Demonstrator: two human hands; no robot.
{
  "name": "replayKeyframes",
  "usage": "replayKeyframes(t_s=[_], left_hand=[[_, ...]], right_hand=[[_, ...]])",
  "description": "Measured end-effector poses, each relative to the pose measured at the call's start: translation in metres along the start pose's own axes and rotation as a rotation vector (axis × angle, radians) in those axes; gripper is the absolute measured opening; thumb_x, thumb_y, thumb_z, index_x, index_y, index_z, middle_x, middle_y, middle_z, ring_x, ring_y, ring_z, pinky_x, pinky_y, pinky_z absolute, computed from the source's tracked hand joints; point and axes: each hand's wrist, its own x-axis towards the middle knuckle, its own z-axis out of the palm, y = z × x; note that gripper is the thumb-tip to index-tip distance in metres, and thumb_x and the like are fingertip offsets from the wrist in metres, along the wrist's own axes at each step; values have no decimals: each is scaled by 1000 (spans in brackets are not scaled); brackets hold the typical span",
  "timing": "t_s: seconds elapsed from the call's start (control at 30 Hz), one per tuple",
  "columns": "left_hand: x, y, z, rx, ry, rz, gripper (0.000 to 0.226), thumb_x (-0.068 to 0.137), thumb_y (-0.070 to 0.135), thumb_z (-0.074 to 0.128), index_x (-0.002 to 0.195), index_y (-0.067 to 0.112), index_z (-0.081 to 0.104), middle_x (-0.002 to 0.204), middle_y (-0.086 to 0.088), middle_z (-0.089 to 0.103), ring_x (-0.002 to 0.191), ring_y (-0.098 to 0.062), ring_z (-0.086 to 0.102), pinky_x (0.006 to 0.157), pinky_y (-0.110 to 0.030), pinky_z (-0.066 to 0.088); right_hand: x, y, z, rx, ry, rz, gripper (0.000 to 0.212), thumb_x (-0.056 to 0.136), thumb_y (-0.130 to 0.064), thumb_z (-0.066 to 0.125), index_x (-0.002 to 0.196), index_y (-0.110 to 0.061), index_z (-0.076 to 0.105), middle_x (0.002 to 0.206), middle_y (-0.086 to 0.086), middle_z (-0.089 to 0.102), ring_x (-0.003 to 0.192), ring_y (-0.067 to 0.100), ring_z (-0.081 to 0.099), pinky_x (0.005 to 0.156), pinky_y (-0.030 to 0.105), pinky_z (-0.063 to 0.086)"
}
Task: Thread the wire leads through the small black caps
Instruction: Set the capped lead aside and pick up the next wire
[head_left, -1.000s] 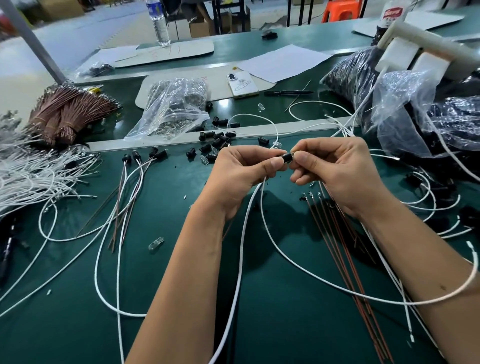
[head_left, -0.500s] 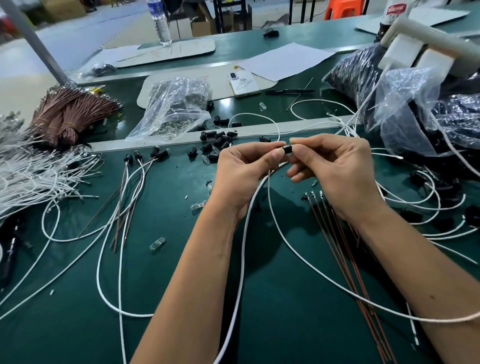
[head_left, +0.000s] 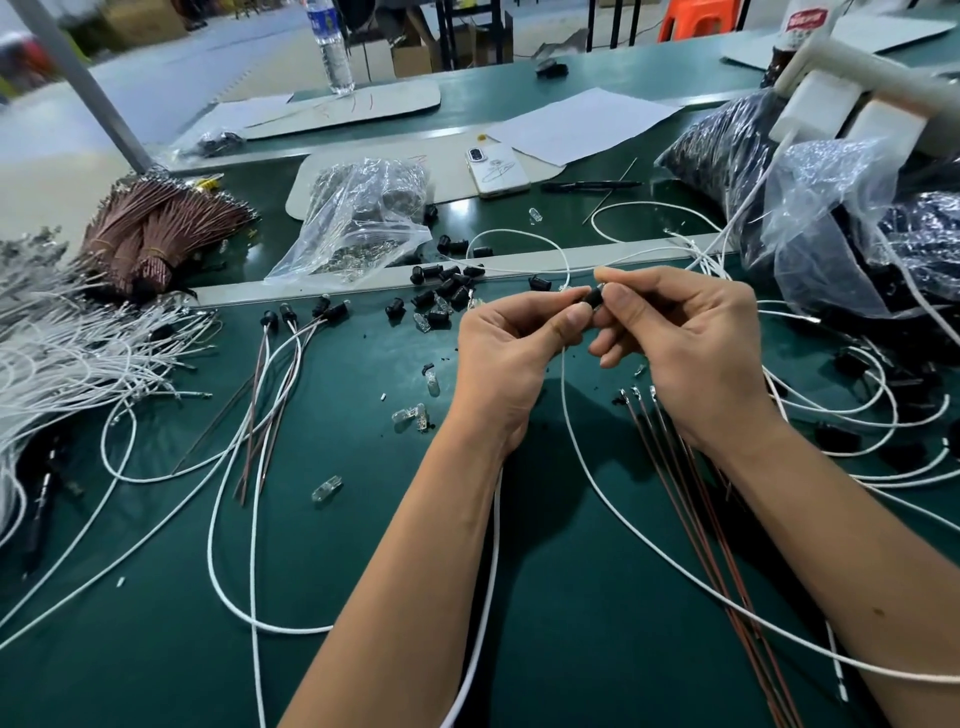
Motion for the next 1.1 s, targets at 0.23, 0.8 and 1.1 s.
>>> replayKeyframes(t_s=[0.23,0.8,1.1], left_hand=[[4,10,5,41,-55,52,9,88,0,72,94,5,77,80,-5,76,68,-9,64,72,-25,55],[-19,132,-86,400,-244,-290,36,107,23,46,79,8,62,47,7,38,39,-7,29,39,-16,23],[-100,189,-206,862,66,-518,35,94,27,61,65,10,69,50,-4,49,34,-7,37,33,-14,25]], right_hand=[[0,-3,1,79,7,139,13,99,-17,68,95,-10,77,70,7,66,52,20,53,42,25,42],[93,-31,59,667,196,550,24,108,-28,50,109,-5,57,76,5,69,53,5,57,45,13,43],[80,-1,184,392,88,654,27,97,-19,70,108,5,64,81,14,72,51,12,64,50,21,53]])
